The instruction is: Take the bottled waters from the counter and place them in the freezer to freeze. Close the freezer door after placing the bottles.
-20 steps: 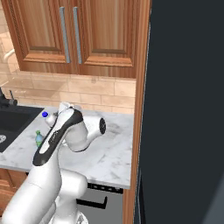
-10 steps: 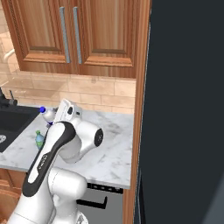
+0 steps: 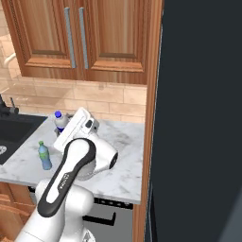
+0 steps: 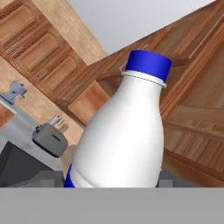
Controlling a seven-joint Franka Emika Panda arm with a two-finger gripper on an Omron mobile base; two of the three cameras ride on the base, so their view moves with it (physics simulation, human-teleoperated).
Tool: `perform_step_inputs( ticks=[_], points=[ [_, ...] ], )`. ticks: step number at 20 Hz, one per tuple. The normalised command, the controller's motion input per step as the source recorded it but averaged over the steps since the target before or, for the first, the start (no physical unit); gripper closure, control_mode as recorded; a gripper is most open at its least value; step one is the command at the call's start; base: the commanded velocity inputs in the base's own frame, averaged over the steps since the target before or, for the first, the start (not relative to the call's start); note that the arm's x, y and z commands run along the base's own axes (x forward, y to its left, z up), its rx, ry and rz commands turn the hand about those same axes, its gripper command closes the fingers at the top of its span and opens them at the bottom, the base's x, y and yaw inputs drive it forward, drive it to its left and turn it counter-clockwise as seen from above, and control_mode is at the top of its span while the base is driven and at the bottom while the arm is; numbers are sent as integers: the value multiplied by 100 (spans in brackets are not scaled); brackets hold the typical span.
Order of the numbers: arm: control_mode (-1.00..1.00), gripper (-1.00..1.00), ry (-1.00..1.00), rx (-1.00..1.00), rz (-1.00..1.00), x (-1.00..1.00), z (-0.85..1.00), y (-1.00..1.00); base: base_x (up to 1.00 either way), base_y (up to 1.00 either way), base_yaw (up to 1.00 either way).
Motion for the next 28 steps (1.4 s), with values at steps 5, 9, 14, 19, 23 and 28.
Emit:
perform_step_inputs(
  ticks=[5, 9, 14, 19, 23, 28],
  points=[
    [100, 100, 0, 0, 0, 0, 0, 0, -53, 17, -5],
    [100, 100, 0, 0, 0, 0, 0, 0, -100, 21, -31],
    [100, 100, 0, 0, 0, 0, 0, 0, -100, 10, -52],
    [100, 100, 0, 0, 0, 0, 0, 0, -100, 7, -70],
    [100, 100, 0, 0, 0, 0, 0, 0, -100, 6, -73],
    [100, 100, 0, 0, 0, 0, 0, 0, -100, 0, -74]
  ],
)
